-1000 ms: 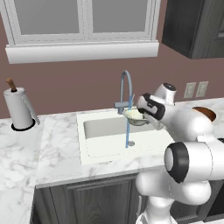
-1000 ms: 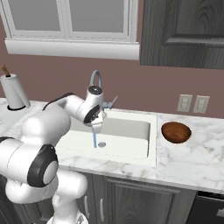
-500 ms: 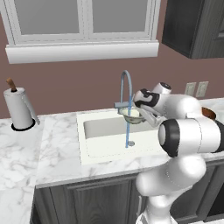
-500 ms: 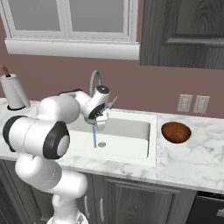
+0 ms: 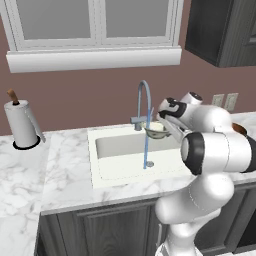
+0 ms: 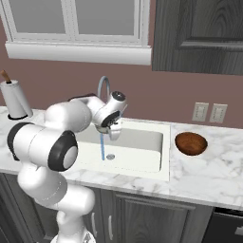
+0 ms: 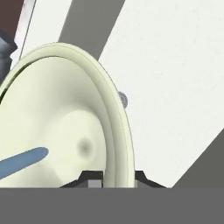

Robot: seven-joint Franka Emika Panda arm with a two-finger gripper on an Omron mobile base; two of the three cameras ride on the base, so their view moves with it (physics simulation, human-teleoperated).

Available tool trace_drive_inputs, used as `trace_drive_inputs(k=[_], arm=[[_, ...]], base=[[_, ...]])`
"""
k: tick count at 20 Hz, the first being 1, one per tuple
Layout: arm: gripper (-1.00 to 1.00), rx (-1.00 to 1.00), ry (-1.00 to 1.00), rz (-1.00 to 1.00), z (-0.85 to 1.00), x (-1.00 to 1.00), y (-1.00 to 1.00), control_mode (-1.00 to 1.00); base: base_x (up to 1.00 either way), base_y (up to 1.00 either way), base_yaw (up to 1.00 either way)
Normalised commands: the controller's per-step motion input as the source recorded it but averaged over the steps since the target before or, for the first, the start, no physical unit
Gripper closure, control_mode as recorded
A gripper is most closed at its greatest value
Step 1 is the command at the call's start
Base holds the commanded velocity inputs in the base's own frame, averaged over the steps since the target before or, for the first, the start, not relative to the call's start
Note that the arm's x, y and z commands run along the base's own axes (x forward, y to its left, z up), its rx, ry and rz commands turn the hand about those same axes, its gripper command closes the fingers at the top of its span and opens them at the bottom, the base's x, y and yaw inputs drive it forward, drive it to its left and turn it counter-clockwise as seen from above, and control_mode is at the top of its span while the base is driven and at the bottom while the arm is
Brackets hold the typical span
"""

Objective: Rinse each bowl for a few seconds and place them down in the sink or on the counter.

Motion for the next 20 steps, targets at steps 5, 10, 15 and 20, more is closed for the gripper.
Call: trace_drive_inputs(k=[5, 10, 15, 20], arm=[[1.00, -0.05, -0.05, -0.07, 0.07, -0.01, -0.20, -1.00], [1.00, -0.09, -0.02, -0.18, 0.11, -0.03, -0.21, -1.00], [1.00, -0.06, 0.00, -0.25, 0.20, 0.00, -0.29, -1.00], [1.00, -0.02, 0.00, -0.27, 0.22, -0.07, -0.43, -1.00]], base=[[0.00, 0.00, 0.00], [0.00, 0.00, 0.00], [0.00, 0.00, 0.00], [0.00, 0.00, 0.00]])
